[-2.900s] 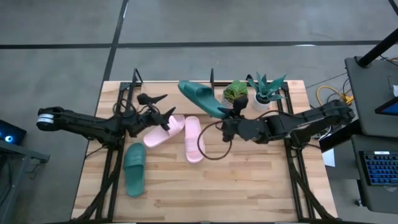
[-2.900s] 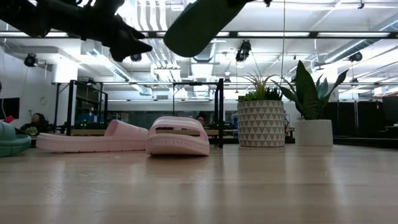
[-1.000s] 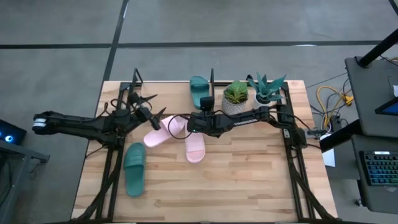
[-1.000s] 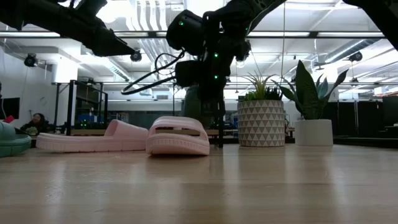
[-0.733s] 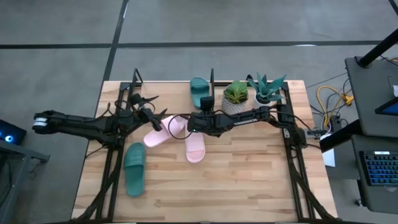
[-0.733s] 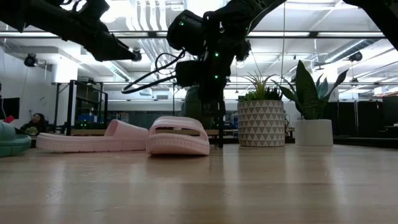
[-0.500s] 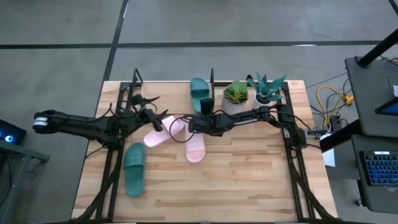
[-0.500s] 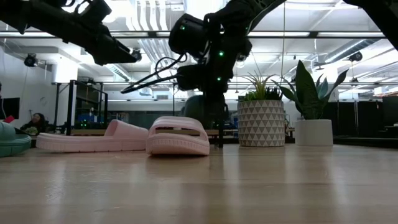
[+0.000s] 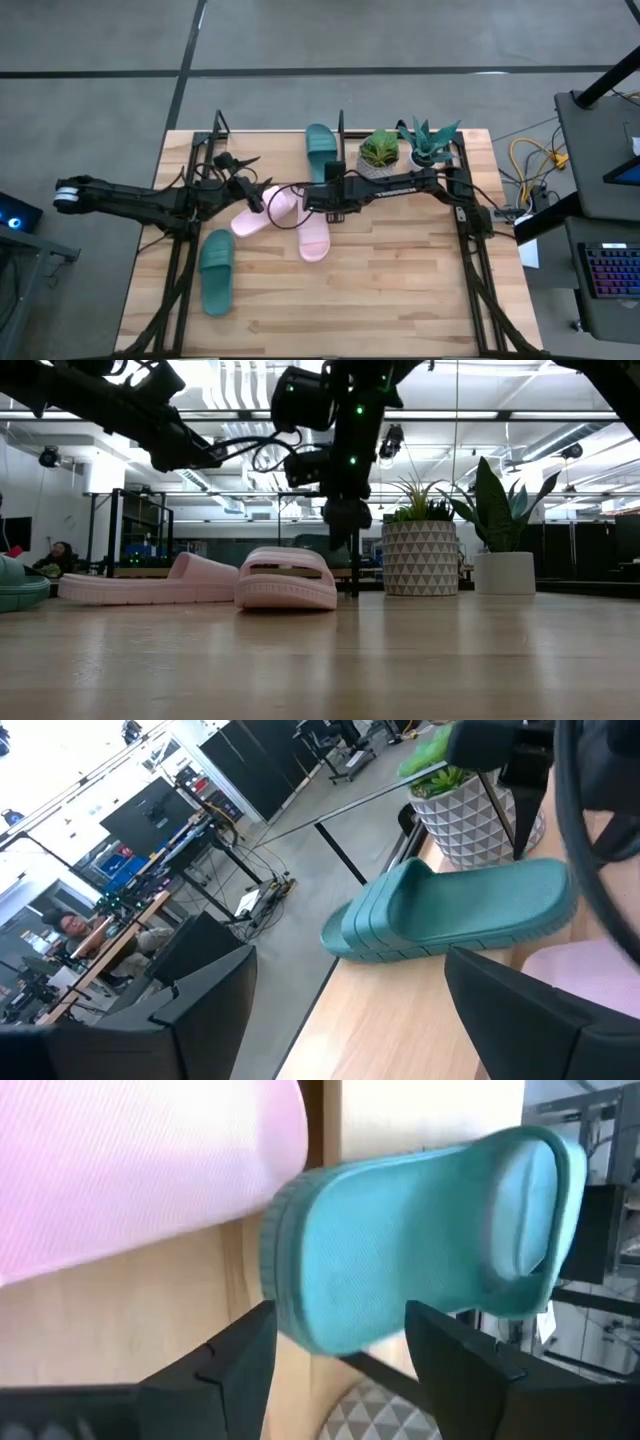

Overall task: Pick and place slides into the shelf
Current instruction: Put the right green slide into the shelf

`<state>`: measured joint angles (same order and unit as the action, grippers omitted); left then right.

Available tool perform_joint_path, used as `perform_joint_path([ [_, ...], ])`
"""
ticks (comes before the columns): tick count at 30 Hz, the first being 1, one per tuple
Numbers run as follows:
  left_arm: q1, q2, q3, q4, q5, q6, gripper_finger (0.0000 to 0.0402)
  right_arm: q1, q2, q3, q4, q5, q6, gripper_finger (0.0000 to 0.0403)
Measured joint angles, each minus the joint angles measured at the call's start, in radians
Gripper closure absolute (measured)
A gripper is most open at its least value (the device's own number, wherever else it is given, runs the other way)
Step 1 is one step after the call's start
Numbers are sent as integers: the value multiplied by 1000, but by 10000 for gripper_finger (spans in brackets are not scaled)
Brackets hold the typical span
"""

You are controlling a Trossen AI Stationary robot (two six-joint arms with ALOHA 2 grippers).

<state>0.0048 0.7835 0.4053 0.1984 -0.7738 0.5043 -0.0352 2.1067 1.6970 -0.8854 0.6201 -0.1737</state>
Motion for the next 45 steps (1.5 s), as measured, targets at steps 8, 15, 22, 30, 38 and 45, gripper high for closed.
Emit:
perform_joint_path([
  [8,0,-21,0,0,14,0,95,0,0,121,-154,-51,8,192],
  [15,0,-48,-1,-7,150,-1,95,-11,0,165,-4,-47,-227,193],
  [22,0,-66,-56,59,225,-10,95,-56,4,129,165,-44,-488,193],
  [30,0,-117,-172,221,244,29,95,-168,4,126,200,-80,-515,193],
  [38,0,-172,-187,240,246,36,95,-233,5,119,253,-149,-531,193],
  [45,0,-195,-200,240,246,35,95,-236,5,61,354,-149,-645,193],
])
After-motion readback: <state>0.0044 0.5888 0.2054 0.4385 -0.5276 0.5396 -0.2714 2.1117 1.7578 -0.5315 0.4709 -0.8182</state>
